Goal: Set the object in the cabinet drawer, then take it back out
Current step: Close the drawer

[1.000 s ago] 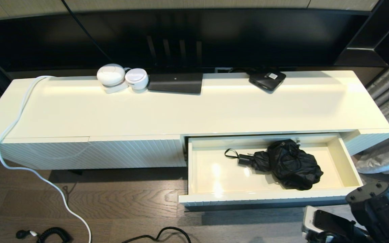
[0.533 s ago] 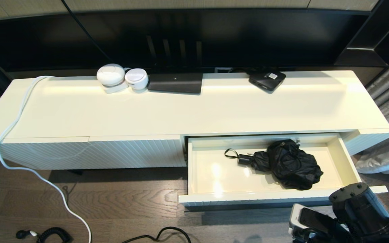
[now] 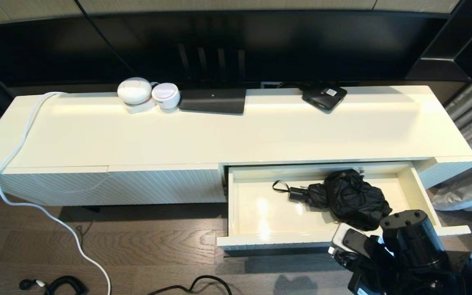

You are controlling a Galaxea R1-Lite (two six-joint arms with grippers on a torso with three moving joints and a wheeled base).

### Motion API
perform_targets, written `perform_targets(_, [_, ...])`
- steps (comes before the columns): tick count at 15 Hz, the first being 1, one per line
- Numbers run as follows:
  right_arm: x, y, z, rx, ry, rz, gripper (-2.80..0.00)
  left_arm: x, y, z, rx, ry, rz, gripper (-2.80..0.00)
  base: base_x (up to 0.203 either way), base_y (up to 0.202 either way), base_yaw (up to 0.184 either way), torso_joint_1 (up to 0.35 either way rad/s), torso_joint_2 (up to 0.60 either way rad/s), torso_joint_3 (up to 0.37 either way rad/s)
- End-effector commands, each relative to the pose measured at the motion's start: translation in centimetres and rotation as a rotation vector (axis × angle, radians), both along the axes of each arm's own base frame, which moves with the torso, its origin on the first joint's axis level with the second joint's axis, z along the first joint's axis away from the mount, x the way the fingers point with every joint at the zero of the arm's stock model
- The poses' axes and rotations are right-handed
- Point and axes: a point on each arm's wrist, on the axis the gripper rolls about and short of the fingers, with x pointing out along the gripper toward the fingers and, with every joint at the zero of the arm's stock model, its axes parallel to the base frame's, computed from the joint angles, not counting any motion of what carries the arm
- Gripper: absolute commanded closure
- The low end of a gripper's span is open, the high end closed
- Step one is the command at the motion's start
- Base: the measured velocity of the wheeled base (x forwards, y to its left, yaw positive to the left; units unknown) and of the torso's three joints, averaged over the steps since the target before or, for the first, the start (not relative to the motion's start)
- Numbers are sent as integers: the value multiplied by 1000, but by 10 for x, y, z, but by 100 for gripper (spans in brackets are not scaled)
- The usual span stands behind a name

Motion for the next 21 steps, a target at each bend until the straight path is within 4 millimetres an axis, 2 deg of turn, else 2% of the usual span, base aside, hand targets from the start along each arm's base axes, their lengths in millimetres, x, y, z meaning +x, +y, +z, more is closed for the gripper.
perform_targets(1, [3, 2, -6, -17, 5, 5, 0, 0, 0, 0, 0, 1, 0, 0, 0, 0, 0, 0, 0, 0])
perform_targets(12, [26, 12, -21, -41, -98, -34, 0, 0, 0, 0, 0, 0, 0, 0, 0, 0, 0, 0, 0, 0])
perform_targets(21, [37, 14, -12, -6, -234, -71, 0, 0, 0, 0, 0, 0, 0, 0, 0, 0, 0, 0, 0, 0])
